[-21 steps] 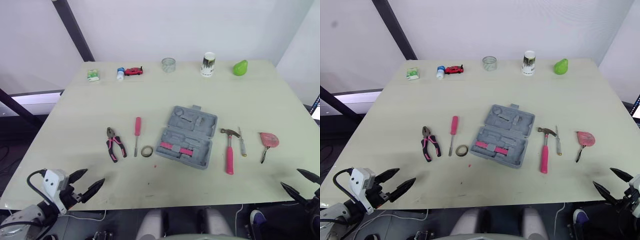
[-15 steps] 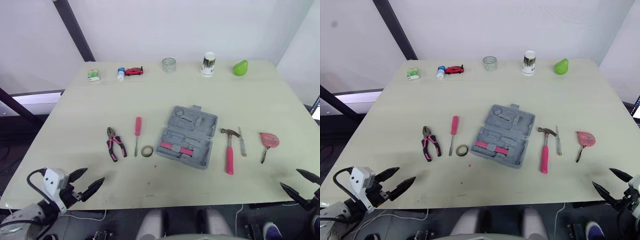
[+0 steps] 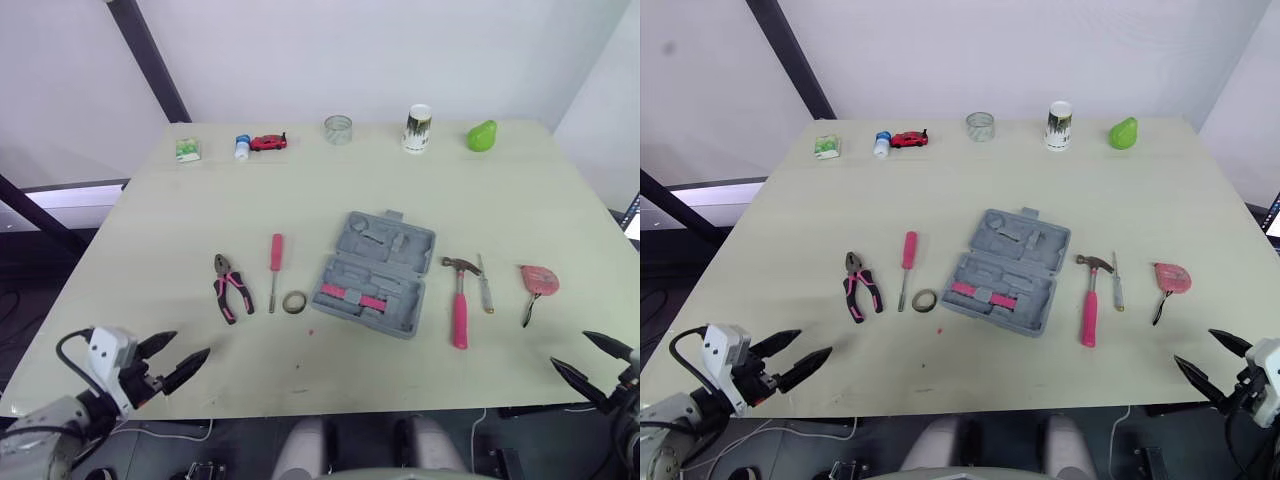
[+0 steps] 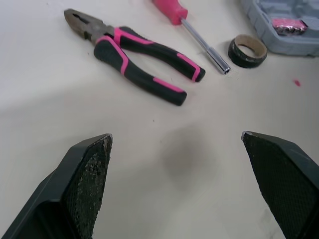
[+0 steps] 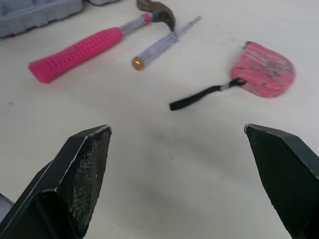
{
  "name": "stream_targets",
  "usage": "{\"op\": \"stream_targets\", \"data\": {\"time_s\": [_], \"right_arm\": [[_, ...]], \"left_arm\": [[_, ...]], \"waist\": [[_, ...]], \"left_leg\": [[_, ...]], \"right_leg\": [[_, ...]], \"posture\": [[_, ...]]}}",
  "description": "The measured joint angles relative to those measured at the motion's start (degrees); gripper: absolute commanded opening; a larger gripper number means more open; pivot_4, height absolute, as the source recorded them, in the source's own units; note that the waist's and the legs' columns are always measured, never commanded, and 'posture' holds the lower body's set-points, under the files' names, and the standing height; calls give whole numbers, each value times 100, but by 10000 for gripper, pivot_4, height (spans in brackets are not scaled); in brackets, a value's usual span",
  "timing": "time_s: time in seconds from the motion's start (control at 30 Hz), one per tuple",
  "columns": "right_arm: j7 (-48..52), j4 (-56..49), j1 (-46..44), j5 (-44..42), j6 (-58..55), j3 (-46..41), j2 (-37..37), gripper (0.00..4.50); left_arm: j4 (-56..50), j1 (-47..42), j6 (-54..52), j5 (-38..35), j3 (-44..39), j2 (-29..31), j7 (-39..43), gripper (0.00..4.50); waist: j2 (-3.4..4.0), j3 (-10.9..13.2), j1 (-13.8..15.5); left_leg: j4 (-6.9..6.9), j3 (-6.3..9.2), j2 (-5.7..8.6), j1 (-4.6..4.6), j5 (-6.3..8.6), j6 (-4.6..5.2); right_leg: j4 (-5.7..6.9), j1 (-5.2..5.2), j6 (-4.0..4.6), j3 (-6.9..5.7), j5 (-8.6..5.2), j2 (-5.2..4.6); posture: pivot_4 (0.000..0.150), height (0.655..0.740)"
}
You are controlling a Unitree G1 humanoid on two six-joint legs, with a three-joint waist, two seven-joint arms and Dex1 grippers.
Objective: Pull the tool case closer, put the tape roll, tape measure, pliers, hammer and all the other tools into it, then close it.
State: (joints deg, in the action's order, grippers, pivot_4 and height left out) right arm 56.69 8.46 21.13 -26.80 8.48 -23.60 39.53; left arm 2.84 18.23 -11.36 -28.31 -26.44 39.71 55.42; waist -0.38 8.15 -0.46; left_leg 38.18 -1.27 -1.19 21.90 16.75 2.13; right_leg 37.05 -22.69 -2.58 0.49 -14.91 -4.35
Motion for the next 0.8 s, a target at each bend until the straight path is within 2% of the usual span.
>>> {"op": "stream_targets", "data": {"time_s": [0.3, 0.4, 0.47, 0.53, 0.57, 0.6, 0.63, 0.77, 0.8], "right_arm": [[-977, -1486, -1021, 153, -1709, 808, -10, 45000], [-1122, -1442, -1710, 425, -2216, 1317, -9, 45000], [-1181, -1416, -2376, 574, -2474, 1726, -70, 39992], [-1186, -1362, -2789, 735, -2644, 2036, -85, 31529], [-1188, -1333, -2867, 762, -2693, 2104, -107, 24067], [-1209, -1206, -3058, 858, -2829, 2278, -185, 20200], [-1213, -1185, -3097, 877, -2853, 2323, -202, 17474], [-1297, -960, -3492, 1097, -3172, 2627, -368, 48], [-1321, -898, -3563, 1143, -3218, 2682, -390, 48]], "left_arm": [[-89, -1674, -657, -101, 751, 215, 238, 44562], [694, -2729, -596, 250, 1378, 236, 511, 44562], [1318, -3598, -437, 540, 1867, 66, 719, 39407], [1996, -4308, -246, 749, 2175, -124, 913, 31204], [2155, -4442, -198, 809, 2233, -146, 940, 24358], [2671, -4806, -29, 962, 2373, -232, 1048, 20405], [2757, -4884, 10, 1003, 2405, -260, 1067, 17822], [3906, -5661, 489, 1336, 2617, -540, 1222, 315], [4102, -5786, 555, 1392, 2650, -582, 1238, 315]], "waist": [[-1, 0, -7], [0, 7, 0], [0, 11, 7], [-2, 11, 12], [-7, 14, 9], [-11, 16, 3], [-12, 17, 0], [-16, 19, -24], [-17, 20, -24]], "left_leg": [[5, 5, 1, 14, -1, 0], [17, 8, 7, 19, -4, 1], [28, 9, 12, 20, -8, 0], [31, 12, 18, 19, -8, 1], [32, 13, 23, 23, -7, 3], [33, 14, 37, 27, -7, 3], [33, 15, 39, 32, -7, 3], [60, 16, 49, 111, -23, -23], [63, 16, 52, 111, -23, -23]], "right_leg": [[1, -8, -6, -15, 4, 5], [4, -9, -21, -25, 15, 18], [9, -6, -22, -47, 24, 34], [13, -1, -24, -53, 24, 62], [12, -3, -27, -54, 25, 72], [11, -7, -29, -54, 23, 78], [11, -11, -30, -55, 23, 79], [42, -83, -35, -54, 21, 76], [47, -83, -37, -54, 20, 75]], "posture": [[1500, 7400], [1500, 7400], [1500, 7400], [1500, 7400], [1500, 7400], [1500, 7400], [1500, 7400], [1500, 7400], [1500, 7400]]}}
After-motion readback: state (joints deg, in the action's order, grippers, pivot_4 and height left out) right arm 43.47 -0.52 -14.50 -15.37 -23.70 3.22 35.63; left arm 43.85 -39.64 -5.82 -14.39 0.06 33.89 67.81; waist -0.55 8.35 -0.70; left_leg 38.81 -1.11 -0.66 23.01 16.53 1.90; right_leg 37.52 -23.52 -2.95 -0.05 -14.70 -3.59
